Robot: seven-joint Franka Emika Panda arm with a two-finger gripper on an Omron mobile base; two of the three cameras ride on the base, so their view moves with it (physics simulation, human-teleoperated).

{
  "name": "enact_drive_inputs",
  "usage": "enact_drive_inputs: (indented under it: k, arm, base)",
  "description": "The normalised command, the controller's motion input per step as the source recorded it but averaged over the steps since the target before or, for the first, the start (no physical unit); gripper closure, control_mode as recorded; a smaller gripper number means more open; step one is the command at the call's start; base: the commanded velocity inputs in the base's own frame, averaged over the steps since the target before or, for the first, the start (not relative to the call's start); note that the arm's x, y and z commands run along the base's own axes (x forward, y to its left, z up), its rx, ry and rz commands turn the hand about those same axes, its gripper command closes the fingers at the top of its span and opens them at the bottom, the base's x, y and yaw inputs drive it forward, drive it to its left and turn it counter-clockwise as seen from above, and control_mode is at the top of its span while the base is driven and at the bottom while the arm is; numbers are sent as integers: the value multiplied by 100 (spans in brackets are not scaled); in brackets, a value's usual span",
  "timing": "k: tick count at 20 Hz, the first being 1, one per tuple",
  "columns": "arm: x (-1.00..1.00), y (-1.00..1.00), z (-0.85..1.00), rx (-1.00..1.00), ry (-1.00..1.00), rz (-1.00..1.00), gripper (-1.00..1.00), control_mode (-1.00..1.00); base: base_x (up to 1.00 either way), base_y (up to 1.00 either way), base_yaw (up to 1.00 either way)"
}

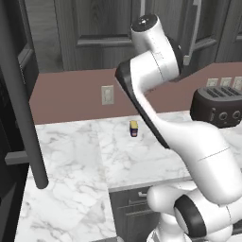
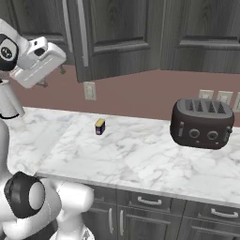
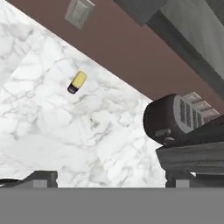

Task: Pick the dish brush and spray from the cabinet and place them on the counter.

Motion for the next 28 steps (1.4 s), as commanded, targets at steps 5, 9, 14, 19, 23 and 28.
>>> enact_drive_inputs:
  k: [5,9,14,19,23,28]
  arm:
    - [38,7,-10,-44,15,14,-100,-100]
    - [57,-24,0,-37,12,16,-100,-100]
    - [50,-18,8,-32,10,15,-100,-100]
    - [27,-18,32,-26,18,4,-100,-100]
    - [0,-43,22,-17,29,-7,-100,-100]
    - [0,-47,3,-16,31,-17,-100,-100]
  base:
    - [0,0,0]
    - [0,0,0]
    - [0,0,0]
    - [0,0,0]
    - [0,0,0]
    - [0,0,0]
